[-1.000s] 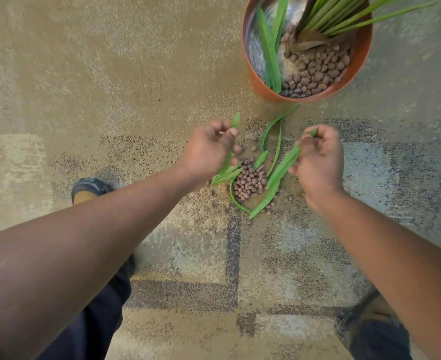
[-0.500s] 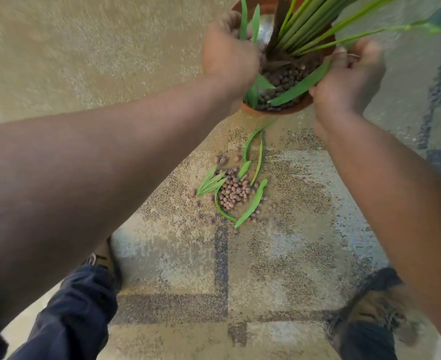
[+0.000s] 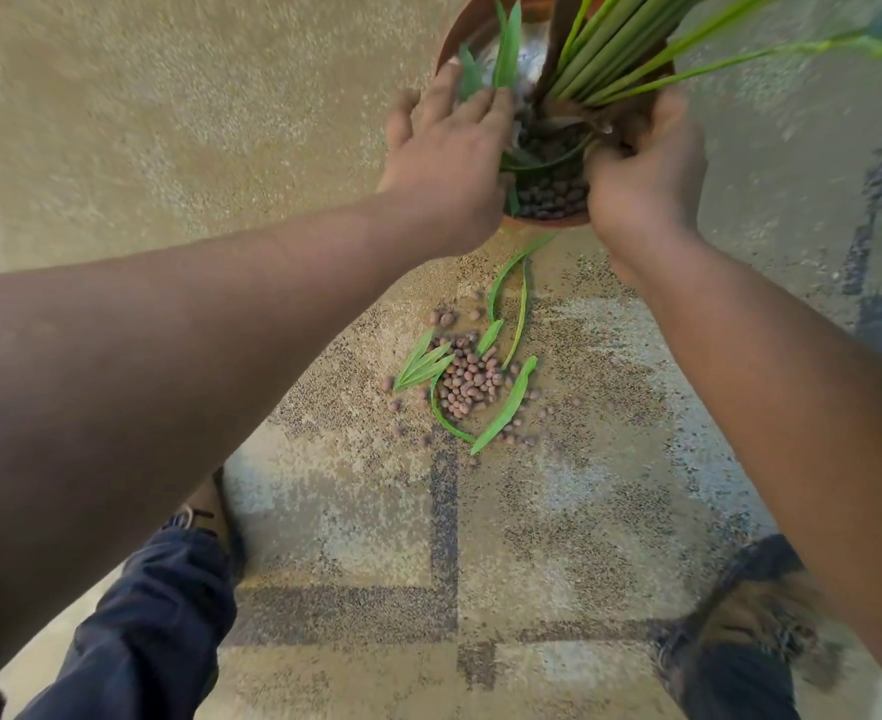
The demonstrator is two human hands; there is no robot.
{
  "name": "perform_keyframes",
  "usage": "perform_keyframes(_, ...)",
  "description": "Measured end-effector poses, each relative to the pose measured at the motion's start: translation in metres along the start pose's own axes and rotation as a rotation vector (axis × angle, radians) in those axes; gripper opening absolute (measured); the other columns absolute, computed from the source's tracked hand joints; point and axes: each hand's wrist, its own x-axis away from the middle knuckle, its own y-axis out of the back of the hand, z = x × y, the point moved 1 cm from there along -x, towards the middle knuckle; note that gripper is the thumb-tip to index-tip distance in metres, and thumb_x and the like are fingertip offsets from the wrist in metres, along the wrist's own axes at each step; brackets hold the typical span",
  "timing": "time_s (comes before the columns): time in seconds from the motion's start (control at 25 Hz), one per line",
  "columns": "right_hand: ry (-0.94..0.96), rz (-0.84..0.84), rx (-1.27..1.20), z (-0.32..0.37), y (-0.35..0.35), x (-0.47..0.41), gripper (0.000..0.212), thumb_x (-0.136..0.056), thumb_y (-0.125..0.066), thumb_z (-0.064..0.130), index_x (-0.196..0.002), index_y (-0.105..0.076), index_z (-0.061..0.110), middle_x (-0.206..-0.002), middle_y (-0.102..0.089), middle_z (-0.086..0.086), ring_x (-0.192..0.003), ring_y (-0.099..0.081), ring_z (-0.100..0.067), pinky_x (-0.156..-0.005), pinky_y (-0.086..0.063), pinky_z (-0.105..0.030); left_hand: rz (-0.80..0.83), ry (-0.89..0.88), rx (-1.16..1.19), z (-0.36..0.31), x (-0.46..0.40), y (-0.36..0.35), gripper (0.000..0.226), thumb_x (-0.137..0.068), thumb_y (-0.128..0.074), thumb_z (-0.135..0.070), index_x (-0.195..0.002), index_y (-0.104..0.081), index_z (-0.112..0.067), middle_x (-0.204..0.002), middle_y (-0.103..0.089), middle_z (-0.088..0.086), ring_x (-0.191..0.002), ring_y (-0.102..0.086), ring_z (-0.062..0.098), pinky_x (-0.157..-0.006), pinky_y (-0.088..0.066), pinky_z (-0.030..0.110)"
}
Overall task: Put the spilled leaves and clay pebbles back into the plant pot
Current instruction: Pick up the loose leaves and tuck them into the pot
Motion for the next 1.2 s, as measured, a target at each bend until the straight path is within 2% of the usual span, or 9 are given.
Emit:
perform_keyframes(0.08,0.050,-0.067,-0.106,0.001,0.003,0.012,0.049,-0.089,-0.055,-0.003,-0.136,-0.049,0.010,-0.120,-0.069,0.002,-0.109,-0.066,-0.009,-0.098,-0.054,-0.026,-0.001,-0.048,0.006,0.006,0.006,0.001,0.060,-0.100,-0.046,-0.029,-0.156,-0.031,-0.012,-0.164,-0.030,0.010,-0.155,-0.009,0.035,-0.123,-0.007,0.058)
perform_keyframes(0.16,0.122,-0.148,-0.107,-0.004,0.006,0.038,0.040,-0.085,-0.055,-0.004,-0.116,-0.051,0.021,-0.106,-0.061,0.002,-0.090,-0.062,-0.005,-0.076,-0.053,-0.016,-0.178,-0.124,0.039,0.008,0.025,-0.001,0.045,-0.097,-0.048,-0.025,-0.140,-0.047,-0.011,-0.152,-0.043,0.014,-0.144,-0.029,0.040,-0.117,-0.026,0.055)
perform_keyframes(0.24,0.044,-0.042,-0.076,-0.019,0.002,0.071,0.036,-0.087,-0.057,-0.002,-0.094,-0.050,0.032,-0.094,-0.058,0.008,-0.077,-0.057,0.000,-0.068,-0.051,-0.017,-0.280,-0.117,0.076,0.013,0.049,-0.015,0.025,-0.092,-0.053,-0.020,-0.116,-0.052,-0.011,-0.132,-0.049,0.014,-0.122,-0.044,0.036,-0.104,-0.040,0.051)
perform_keyframes(0.36,-0.174,0.315,0.165,-0.062,-0.009,0.105,0.029,-0.094,-0.062,0.001,-0.104,-0.061,0.029,-0.110,-0.065,0.004,-0.071,-0.056,0.001,-0.063,-0.054,-0.019,0.123,0.081,0.282,0.023,0.081,-0.053,0.013,-0.095,-0.059,-0.015,-0.107,-0.055,-0.018,-0.128,-0.044,0.007,-0.114,-0.046,0.024,-0.104,-0.049,0.048)
perform_keyframes(0.48,-0.318,0.503,0.314,-0.096,-0.019,0.111,0.043,-0.096,-0.061,0.004,-0.133,-0.059,0.025,-0.138,-0.058,-0.004,-0.053,-0.045,-0.003,-0.040,-0.038,-0.014,0.524,0.210,0.288,0.030,0.105,-0.088,0.034,-0.093,-0.068,-0.013,-0.125,-0.065,-0.024,-0.145,-0.034,0.005,-0.125,-0.052,0.030,-0.104,-0.053,0.044)
perform_keyframes(0.68,-0.347,0.610,0.484,-0.110,-0.039,0.107,0.062,-0.092,-0.064,0.000,-0.147,-0.048,0.024,-0.150,-0.032,-0.007,-0.103,-0.062,-0.024,-0.075,-0.059,-0.026,0.668,0.251,0.262,0.031,0.125,-0.113,0.046,-0.089,-0.073,-0.018,-0.133,-0.062,-0.023,-0.147,-0.030,0.007,-0.140,-0.035,0.042,-0.117,-0.036,0.058)
perform_keyframes(0.88,-0.250,0.580,0.578,-0.116,-0.032,0.101,0.044,-0.096,-0.058,0.000,-0.137,-0.057,0.016,-0.146,-0.049,-0.006,-0.075,-0.061,-0.018,-0.060,-0.051,-0.025,0.529,0.248,0.307,0.034,0.133,-0.119,0.048,-0.091,-0.070,-0.010,-0.137,-0.056,-0.015,-0.139,-0.043,0.007,-0.134,-0.046,0.033,-0.116,-0.040,0.041)
perform_keyframes(1.04,-0.083,0.399,0.553,-0.112,-0.011,0.108,0.011,-0.096,-0.067,0.015,-0.103,-0.070,0.023,-0.111,-0.071,0.003,-0.068,-0.066,-0.008,-0.059,-0.058,-0.026,0.279,0.307,0.419,0.042,0.134,-0.107,0.017,-0.095,-0.066,-0.008,-0.108,-0.068,-0.018,-0.119,-0.056,-0.001,-0.106,-0.062,0.019,-0.096,-0.048,0.020)
perform_keyframes(1.2,-0.174,0.171,0.167,-0.098,0.007,0.121,0.035,-0.088,-0.070,-0.001,-0.082,-0.056,0.030,-0.086,-0.063,0.008,-0.072,-0.063,-0.010,-0.066,-0.059,-0.023,0.017,0.388,0.720,0.027,0.126,-0.071,0.028,-0.094,-0.065,-0.001,-0.084,-0.061,-0.027,-0.104,-0.061,-0.006,-0.088,-0.065,0.009,-0.079,-0.060,0.022)
